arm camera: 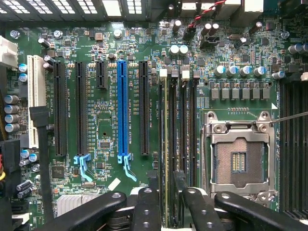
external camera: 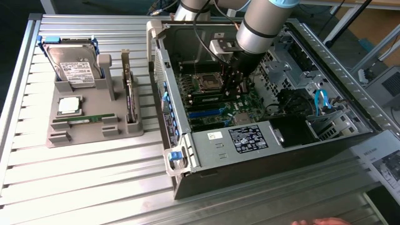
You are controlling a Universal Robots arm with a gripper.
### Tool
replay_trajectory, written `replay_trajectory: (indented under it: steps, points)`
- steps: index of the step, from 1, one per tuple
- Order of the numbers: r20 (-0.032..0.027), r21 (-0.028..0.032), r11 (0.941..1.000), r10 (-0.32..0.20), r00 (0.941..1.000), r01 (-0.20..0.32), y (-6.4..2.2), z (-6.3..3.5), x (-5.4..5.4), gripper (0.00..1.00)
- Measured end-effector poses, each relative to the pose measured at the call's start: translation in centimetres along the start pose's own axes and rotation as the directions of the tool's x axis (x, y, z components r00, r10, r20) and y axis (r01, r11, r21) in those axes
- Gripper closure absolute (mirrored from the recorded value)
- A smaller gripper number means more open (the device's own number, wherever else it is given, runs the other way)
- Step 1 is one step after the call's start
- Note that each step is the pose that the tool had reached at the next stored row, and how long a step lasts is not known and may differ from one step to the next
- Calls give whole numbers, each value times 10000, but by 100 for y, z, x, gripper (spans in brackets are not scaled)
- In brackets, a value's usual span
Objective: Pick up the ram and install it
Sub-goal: 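Insert the ram into the slot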
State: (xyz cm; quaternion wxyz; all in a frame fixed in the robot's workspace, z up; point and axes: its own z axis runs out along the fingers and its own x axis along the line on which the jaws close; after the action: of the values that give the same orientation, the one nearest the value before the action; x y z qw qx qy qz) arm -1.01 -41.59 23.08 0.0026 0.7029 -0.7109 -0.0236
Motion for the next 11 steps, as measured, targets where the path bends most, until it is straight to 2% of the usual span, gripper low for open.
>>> replay_trajectory:
  steps: [5,11]
  points:
    - [-1,0,10000,0,10000,0,1,-25,-1,74]
    - [-1,-1,10000,0,10000,0,5,-129,-4,74]
